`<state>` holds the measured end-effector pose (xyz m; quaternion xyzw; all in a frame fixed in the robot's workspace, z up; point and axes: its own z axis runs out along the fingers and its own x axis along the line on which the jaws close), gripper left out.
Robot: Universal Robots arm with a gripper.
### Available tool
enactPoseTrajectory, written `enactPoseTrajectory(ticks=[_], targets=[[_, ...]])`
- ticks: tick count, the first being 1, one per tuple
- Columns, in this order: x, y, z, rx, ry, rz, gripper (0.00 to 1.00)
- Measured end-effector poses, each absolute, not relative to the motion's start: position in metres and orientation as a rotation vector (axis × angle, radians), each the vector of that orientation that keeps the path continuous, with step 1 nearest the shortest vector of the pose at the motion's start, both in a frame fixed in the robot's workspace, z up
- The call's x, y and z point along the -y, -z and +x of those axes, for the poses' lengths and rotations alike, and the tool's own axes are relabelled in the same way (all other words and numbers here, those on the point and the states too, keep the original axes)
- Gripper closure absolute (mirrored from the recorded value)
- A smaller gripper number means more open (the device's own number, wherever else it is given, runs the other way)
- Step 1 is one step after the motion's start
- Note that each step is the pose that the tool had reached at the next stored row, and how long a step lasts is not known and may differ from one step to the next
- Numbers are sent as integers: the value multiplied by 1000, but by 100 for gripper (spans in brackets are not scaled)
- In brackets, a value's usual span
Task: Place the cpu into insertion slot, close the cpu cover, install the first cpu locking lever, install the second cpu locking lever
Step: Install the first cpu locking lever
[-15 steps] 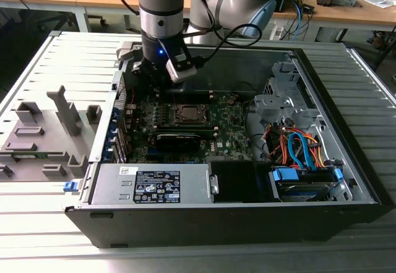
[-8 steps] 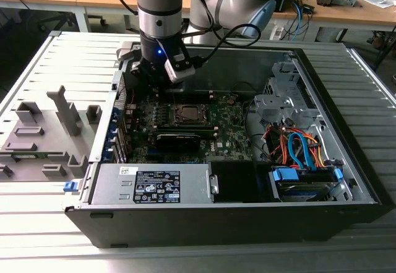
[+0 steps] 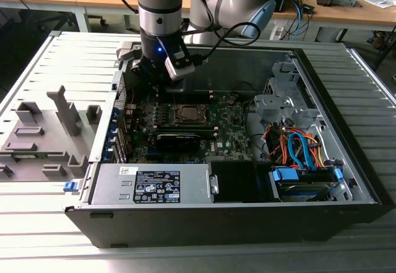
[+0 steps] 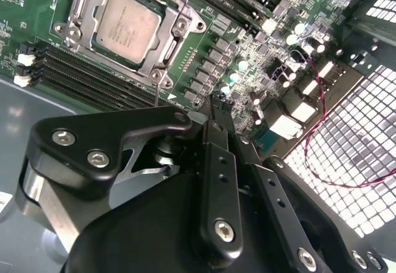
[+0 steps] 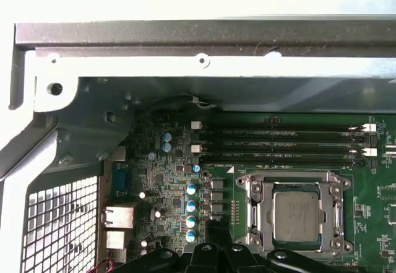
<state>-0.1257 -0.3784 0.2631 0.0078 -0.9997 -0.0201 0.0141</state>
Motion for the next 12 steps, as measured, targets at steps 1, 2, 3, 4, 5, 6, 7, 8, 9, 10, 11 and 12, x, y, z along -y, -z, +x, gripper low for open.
enactPoseTrajectory(ticks=[1,2,3,4,5,6,7,8,9,10,11,12], targets=[[378,-263,-126,3113,63,24,89],[376,-263,-126,3113,63,24,89],[375,-263,-126,3113,63,24,89],[374,-263,-126,3113,63,24,89],[373,-263,-126,3113,63,24,89],[372,-263,-126,3113,63,24,89],[371,-263,-126,3113,63,24,89],[370,-263,-126,3113,63,24,89],[368,-263,-126,3113,63,24,89],[367,-263,-126,3113,63,24,89],[366,-263,-126,3113,63,24,89],[365,-263,-126,3113,63,24,89]])
